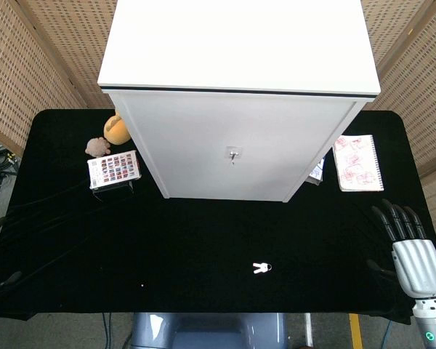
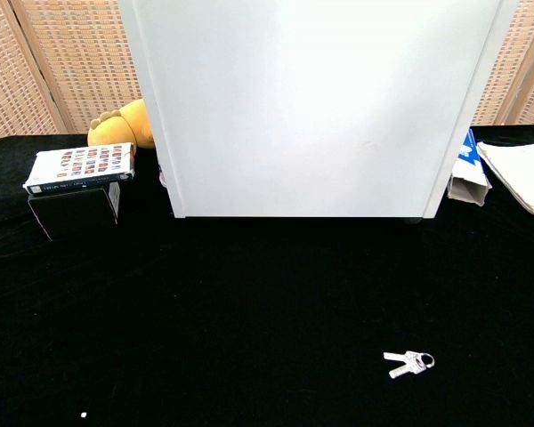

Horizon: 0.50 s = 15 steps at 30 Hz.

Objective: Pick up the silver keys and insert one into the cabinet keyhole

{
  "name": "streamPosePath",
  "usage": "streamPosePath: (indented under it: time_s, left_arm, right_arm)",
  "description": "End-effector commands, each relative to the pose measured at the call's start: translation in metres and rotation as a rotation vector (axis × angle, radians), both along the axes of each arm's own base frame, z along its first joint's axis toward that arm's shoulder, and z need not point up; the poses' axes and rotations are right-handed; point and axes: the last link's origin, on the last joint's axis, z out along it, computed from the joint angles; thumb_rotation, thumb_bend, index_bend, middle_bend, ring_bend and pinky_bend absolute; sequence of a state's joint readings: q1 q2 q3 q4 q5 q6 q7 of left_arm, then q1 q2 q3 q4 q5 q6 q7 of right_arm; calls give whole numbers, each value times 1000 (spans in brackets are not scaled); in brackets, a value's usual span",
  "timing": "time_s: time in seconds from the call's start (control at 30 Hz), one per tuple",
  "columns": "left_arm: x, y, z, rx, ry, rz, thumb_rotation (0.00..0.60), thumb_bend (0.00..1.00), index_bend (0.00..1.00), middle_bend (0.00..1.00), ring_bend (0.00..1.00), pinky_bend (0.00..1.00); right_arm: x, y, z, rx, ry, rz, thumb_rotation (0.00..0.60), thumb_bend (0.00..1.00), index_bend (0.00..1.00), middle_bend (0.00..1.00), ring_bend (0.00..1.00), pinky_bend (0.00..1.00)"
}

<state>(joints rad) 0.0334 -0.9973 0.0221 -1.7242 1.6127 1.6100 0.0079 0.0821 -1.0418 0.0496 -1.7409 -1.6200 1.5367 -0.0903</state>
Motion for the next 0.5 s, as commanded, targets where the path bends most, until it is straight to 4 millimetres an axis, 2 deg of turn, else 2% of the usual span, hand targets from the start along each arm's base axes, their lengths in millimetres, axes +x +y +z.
streamPosePath:
  time_s: [0.03,0.4,0.43,0.5]
  left_arm:
    - [0,0,0,0,1,1,600,0,0,0,0,0]
    - [-2,2,-2,-9,6,13,600,0,0,0,0,0]
    - [-2,3,-3,-11,6,12,600,0,0,0,0,0]
    - [-2,4,-5,-16,11,14,600,0,0,0,0,0]
  right_arm:
    - [0,0,-1,0,3,-1,600,0,0,0,0,0]
    - [-1,-2,-5,-8,18,2,600,0,0,12,0,0]
    - [-1,-3,-6,-7,24,3,600,0,8,79,44,0]
    - [1,-9,-16,17,63,27,600,0,44,312,260,50]
